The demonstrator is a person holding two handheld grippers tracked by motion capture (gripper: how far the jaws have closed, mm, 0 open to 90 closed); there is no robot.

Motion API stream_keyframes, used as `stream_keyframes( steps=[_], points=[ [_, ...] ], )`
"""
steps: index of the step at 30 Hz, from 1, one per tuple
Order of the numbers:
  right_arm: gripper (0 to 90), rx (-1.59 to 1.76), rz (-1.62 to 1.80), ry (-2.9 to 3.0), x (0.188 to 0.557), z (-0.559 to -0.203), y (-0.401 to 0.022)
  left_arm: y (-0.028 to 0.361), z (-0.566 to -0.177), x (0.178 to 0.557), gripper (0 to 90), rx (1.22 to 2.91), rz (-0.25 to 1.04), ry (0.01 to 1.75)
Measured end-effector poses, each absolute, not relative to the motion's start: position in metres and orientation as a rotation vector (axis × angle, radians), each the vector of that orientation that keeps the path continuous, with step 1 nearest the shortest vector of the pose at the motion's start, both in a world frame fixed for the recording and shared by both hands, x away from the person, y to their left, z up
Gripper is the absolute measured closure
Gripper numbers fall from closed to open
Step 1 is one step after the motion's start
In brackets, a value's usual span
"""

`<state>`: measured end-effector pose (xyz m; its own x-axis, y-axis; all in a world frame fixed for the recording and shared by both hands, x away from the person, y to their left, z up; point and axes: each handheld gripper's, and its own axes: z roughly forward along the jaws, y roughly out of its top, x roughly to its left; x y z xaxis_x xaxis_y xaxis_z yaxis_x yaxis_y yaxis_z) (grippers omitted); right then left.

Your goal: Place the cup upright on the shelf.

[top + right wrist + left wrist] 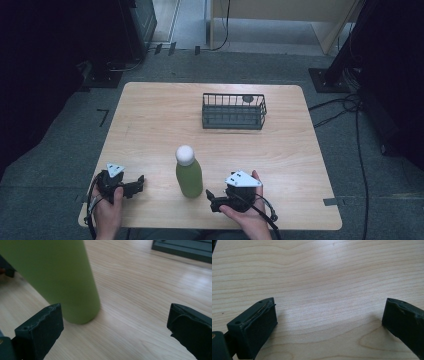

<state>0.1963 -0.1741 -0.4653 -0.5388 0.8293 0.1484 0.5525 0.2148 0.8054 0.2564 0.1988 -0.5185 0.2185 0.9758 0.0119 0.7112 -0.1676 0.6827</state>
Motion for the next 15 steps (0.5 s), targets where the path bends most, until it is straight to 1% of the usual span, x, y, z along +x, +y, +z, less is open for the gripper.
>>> stream_keyframes(
  steps=[5, 15],
  points=[
    [0.4, 1.255, 1.276, 2.22, 0.198, -0.465, -0.156, 0.199, -0.518, 0.256, 0.0, 1.948, 0.626, 1.552],
    [2.0, 1.193, 1.34, 2.267, 0.203, -0.456, -0.133, 0.199, -0.519, 0.256, 0.0, 1.944, 0.626, 1.553]
  ],
)
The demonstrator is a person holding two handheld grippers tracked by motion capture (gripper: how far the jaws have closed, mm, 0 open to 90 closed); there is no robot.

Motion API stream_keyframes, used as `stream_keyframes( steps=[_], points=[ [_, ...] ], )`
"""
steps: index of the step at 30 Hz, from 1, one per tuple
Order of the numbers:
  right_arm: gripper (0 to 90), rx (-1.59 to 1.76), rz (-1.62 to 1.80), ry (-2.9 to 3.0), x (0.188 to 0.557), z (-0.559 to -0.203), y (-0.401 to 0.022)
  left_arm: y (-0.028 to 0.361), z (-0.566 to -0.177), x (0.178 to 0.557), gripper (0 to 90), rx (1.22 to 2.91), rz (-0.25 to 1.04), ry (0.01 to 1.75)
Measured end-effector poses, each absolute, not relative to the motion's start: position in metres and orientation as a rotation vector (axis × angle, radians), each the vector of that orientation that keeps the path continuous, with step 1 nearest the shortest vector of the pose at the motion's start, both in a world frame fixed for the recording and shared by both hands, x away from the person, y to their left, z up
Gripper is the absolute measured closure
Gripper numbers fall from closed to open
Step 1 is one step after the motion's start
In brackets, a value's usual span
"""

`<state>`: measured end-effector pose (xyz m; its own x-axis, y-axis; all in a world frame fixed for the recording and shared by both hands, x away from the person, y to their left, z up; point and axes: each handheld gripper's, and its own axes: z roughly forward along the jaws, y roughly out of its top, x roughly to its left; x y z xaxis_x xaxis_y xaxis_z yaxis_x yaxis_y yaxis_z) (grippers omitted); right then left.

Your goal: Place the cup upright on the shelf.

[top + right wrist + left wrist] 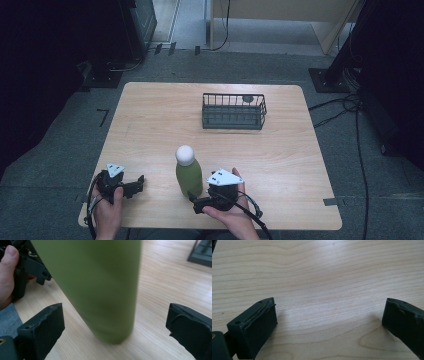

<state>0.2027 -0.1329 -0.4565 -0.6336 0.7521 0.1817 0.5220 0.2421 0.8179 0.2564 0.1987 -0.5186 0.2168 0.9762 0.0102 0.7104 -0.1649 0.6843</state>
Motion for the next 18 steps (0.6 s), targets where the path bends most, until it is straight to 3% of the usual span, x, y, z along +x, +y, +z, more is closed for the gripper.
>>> stream_keyframes(
  steps=[18],
  points=[
    [15.1, 1.192, 1.324, 2.199, 0.22, -0.446, -0.094, 0.199, -0.519, 0.256, 0.0, 1.945, 0.627, 1.552]
  ],
)
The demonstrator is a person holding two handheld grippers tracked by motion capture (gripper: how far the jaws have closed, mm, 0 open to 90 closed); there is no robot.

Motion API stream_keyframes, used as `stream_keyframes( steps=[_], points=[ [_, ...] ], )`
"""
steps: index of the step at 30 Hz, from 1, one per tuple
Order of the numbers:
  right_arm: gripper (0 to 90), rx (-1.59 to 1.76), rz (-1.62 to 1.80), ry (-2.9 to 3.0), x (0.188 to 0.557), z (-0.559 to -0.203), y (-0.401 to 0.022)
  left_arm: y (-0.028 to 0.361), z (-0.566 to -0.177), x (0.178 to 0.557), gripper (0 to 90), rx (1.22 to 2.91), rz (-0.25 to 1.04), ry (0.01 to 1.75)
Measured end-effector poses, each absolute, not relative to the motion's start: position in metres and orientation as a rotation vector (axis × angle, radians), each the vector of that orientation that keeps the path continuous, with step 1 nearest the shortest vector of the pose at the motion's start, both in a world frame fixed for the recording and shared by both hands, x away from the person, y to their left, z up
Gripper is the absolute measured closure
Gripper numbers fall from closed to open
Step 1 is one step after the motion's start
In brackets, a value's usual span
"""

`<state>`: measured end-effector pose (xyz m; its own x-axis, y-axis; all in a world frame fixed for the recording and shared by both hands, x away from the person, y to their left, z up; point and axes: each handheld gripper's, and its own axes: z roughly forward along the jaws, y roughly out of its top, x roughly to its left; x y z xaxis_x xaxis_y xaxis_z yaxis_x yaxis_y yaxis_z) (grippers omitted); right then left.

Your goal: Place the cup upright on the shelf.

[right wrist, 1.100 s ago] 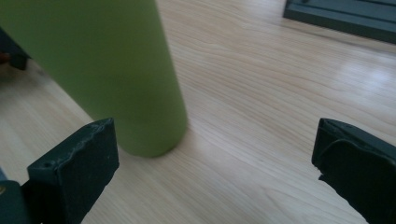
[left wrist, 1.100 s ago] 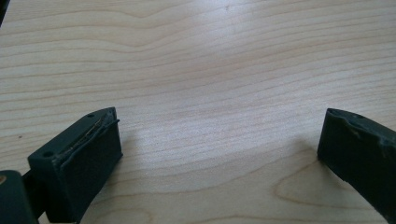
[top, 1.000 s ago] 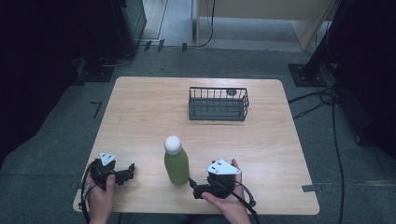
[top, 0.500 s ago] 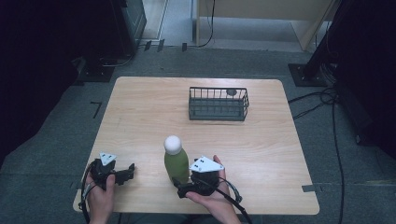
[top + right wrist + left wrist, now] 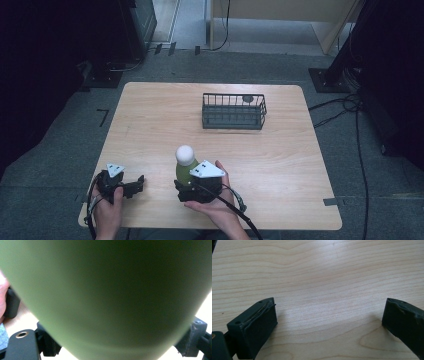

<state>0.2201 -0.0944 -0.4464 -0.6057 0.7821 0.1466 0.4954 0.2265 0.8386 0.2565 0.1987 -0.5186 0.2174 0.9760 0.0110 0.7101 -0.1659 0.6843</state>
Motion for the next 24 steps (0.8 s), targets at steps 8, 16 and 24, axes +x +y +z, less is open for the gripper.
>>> stream_keyframes(
  steps=[8, 16, 24],
  points=[
    [19.2, 1.17, 1.306, 2.179, 0.219, -0.446, -0.093, 0.199, -0.519, 0.257, 0.0, 1.945, 0.626, 1.552],
    [19.7, 1.136, 1.285, 2.168, 0.218, -0.445, -0.094, 0.199, -0.519, 0.257, 0.0, 1.945, 0.626, 1.552],
    [19.8, 1.181, 1.316, 2.12, 0.223, -0.436, -0.109, 0.198, -0.519, 0.257, 0.0, 1.942, 0.626, 1.553]
  ],
)
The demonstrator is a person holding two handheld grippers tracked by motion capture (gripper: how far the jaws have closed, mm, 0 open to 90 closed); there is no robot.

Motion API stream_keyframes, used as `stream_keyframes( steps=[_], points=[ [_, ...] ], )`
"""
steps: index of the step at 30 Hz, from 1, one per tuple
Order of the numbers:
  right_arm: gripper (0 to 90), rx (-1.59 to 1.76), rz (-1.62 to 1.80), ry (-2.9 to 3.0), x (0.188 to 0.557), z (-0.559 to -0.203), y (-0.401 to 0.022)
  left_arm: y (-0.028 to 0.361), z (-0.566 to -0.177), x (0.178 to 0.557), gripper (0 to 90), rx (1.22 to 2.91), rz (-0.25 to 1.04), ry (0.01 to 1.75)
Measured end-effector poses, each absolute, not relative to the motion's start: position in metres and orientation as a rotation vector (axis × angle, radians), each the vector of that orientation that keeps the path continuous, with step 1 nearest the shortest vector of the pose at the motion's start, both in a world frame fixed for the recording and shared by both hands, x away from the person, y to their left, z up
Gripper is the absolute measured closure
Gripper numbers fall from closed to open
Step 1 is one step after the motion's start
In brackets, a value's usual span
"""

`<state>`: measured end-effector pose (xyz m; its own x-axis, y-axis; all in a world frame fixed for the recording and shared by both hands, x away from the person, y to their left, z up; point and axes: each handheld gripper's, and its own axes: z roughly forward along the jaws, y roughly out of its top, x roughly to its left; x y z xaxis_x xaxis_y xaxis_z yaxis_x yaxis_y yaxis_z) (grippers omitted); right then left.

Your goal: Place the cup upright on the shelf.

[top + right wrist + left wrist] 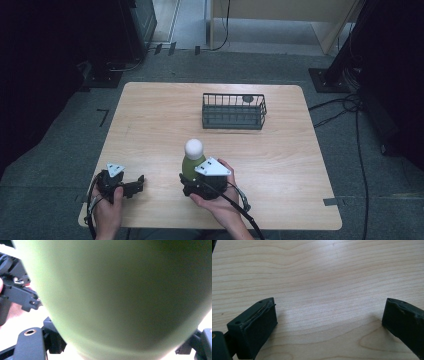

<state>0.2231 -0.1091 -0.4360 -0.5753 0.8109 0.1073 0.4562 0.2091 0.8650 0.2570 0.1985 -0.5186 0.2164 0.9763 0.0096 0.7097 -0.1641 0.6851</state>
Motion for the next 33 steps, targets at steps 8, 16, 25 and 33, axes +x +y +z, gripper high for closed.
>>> stream_keyframes(
  steps=[8, 16, 25, 33],
  points=[
    [19.8, 1.227, 1.293, 2.08, 0.232, -0.429, -0.127, 0.199, -0.519, 0.257, 0.0, 1.943, 0.627, 1.551],
    [19.9, 1.247, 1.275, 2.03, 0.245, -0.415, -0.145, 0.199, -0.519, 0.257, 0.0, 1.943, 0.627, 1.551],
    [19.9, 1.278, 1.26, 1.97, 0.264, -0.399, -0.162, 0.199, -0.519, 0.257, 0.0, 1.943, 0.627, 1.552],
    [20.0, 1.291, 1.223, 1.946, 0.283, -0.387, -0.174, 0.199, -0.519, 0.257, 0.0, 1.942, 0.628, 1.551]
  ],
)
